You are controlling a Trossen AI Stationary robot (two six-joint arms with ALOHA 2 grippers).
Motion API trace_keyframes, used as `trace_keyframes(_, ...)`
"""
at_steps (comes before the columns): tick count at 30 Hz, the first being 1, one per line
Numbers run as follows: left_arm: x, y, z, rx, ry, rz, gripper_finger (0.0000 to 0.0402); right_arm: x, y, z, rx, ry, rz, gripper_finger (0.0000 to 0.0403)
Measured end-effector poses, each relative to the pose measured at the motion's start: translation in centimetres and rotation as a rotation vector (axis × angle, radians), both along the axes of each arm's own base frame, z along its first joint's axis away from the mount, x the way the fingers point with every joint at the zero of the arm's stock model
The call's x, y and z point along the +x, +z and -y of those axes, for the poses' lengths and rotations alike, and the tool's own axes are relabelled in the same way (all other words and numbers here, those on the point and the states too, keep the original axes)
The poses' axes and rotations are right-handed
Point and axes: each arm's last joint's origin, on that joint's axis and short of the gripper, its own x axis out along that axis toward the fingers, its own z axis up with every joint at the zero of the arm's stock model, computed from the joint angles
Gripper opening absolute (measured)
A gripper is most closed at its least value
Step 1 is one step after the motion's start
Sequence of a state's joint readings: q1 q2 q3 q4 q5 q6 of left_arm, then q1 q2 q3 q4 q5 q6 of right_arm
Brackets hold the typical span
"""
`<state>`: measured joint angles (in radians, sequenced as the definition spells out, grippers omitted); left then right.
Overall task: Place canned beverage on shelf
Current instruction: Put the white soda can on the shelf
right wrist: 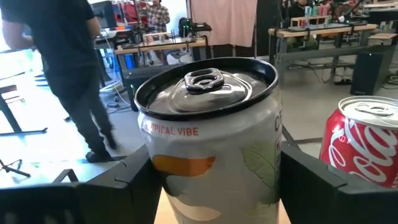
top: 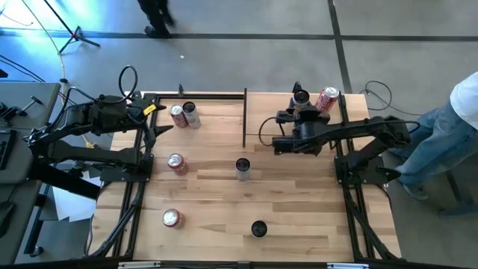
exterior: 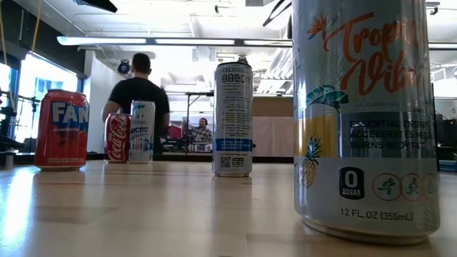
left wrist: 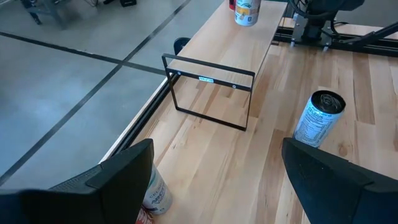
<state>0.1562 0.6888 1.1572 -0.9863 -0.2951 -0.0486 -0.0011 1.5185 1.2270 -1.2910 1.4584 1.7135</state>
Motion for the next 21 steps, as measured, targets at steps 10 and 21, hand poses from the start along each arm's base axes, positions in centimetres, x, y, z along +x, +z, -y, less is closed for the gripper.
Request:
trace_keyframes(10, 0.0, 0.0, 0.0, 0.0, 0.0, 0.001, 0.0335, 0.7, -0.6, 0.9, 0.027, -0.031, 0.022, 0.0246)
trace_keyframes(21, 0.0, 0.0, 0.0, 0.0, 0.0, 0.0, 0.0335, 1.3, -1.2, 2.0, 0.029, -0.069, 0.04, 0.0246)
